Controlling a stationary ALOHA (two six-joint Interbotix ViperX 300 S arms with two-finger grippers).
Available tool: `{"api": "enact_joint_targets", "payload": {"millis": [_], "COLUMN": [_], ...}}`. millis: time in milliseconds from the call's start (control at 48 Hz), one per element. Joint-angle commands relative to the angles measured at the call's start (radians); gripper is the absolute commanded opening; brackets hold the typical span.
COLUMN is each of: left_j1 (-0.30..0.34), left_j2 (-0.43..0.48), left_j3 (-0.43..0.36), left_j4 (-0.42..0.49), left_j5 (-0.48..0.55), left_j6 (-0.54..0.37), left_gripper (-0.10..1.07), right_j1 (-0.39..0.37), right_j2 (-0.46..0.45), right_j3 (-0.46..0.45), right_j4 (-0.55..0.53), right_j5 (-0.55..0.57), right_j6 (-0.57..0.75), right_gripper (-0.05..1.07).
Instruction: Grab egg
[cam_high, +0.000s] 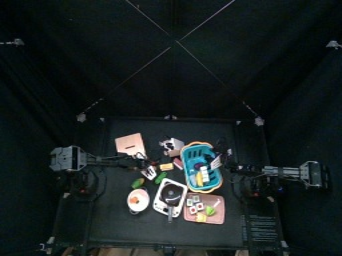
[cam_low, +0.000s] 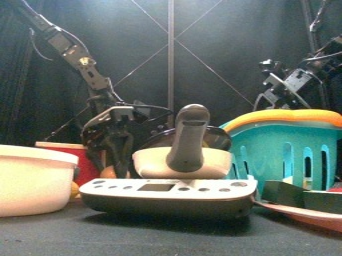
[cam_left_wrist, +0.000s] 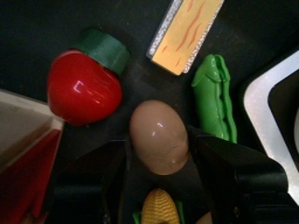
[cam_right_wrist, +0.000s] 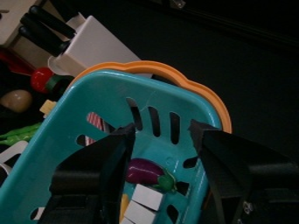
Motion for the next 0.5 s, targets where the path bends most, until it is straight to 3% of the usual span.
{"api": "enact_joint_targets", "payload": {"millis": [0,479], "left_j1": [-0.012,-0.089], "left_j2": [-0.026,-0.043], "left_j3": [-0.011,-0.051], "left_j4": [0.015,0.239], "left_j5": [0.002,-0.057], "left_j6": [0.003,0.034], "left_gripper": [0.73,0.73], "right_j1": [-0.003,-0.003], "right_j2": [-0.005,-0.005], "right_j3": [-0.009,-0.014], "right_j4": [0.002,-0.012], "right_j5": [0.000,-0.003], "right_j6": [-0.002,-0.005], "right_gripper": [0.87,0.87]}}
